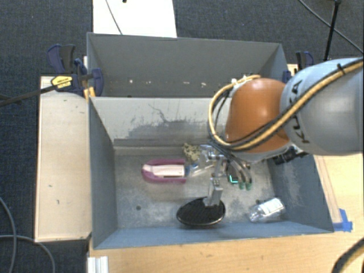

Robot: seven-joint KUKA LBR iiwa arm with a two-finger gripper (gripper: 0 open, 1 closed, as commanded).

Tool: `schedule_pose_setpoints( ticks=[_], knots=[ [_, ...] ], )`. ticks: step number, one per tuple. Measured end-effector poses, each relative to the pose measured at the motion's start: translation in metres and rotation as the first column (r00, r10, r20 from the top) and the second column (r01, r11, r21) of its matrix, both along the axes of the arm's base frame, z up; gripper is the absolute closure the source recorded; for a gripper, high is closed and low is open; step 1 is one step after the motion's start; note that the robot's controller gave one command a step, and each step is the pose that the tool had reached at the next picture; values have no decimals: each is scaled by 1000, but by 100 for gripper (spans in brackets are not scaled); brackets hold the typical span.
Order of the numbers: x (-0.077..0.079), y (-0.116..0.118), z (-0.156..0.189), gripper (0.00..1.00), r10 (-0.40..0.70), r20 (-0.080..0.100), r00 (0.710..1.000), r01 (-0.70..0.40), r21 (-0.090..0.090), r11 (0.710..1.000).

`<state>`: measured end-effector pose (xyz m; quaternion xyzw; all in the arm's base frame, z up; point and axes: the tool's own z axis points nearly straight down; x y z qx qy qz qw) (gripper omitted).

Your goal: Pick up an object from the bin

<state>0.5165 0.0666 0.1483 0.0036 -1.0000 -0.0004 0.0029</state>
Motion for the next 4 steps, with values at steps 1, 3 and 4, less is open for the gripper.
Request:
schedule_pose_setpoints(
  ticks=[1, 3, 4],
  knots=[
    [-36, -6, -77, 0, -12, 3, 1000, 12, 1, 1000],
    [42, 13, 15, 100, -11, 22, 1000, 11, 3, 1000],
    [-36, 28, 28, 100, 601, 7, 799, -601, 0, 799]
  ],
)
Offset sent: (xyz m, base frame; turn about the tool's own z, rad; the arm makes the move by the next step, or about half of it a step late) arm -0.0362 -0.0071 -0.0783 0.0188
